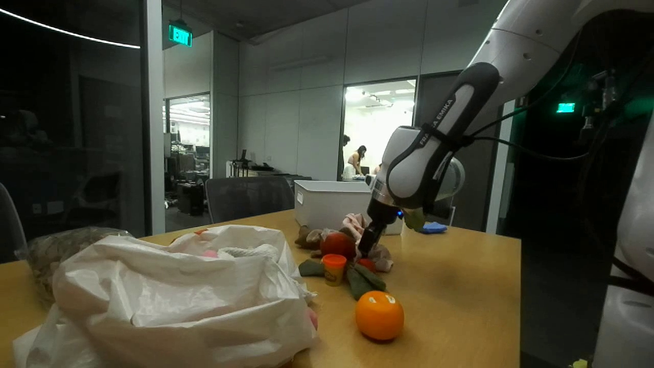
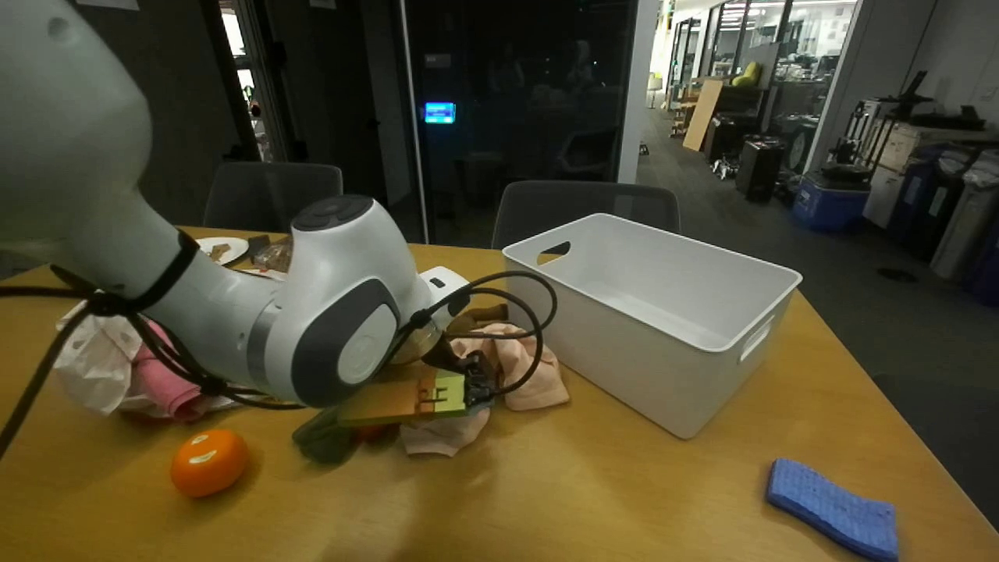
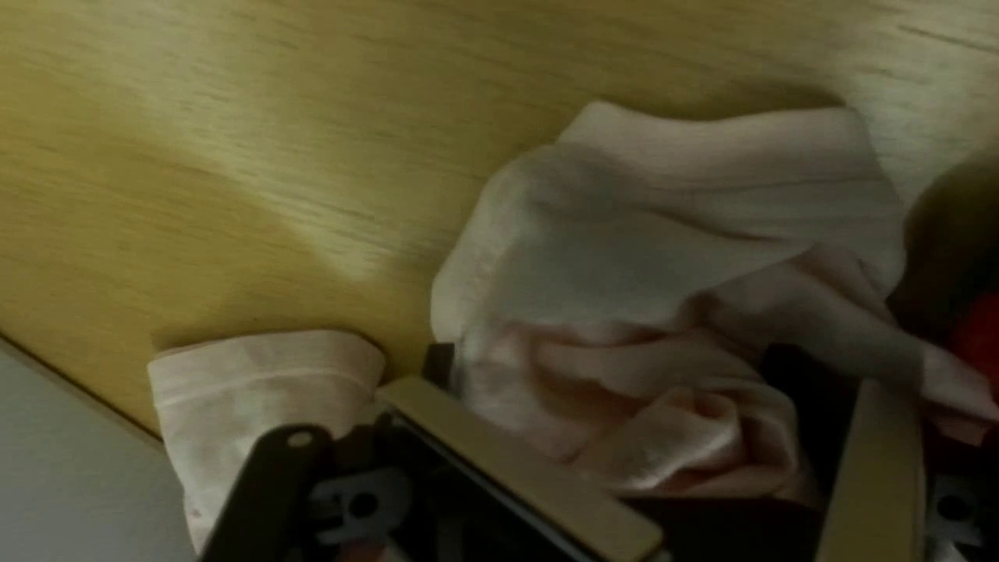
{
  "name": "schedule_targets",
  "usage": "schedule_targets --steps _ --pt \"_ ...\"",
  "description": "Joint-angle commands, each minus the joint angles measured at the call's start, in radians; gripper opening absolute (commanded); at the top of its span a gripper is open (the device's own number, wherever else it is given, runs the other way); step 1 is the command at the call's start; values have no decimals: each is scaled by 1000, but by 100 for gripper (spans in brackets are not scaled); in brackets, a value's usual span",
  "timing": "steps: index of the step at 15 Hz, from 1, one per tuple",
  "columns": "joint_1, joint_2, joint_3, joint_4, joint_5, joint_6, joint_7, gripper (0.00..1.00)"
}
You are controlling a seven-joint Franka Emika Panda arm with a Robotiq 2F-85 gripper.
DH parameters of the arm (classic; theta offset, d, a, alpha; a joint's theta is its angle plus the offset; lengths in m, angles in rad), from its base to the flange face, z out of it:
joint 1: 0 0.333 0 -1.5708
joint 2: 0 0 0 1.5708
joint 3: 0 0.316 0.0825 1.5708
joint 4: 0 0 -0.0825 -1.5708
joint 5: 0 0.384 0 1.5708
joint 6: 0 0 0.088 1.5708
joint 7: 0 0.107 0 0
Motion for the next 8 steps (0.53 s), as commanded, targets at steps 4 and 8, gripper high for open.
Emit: schedule_targets --steps 4,8 --pt "-2 116 2 85 140 25 -133 74" --pt "-7 87 18 78 247 5 -210 43"
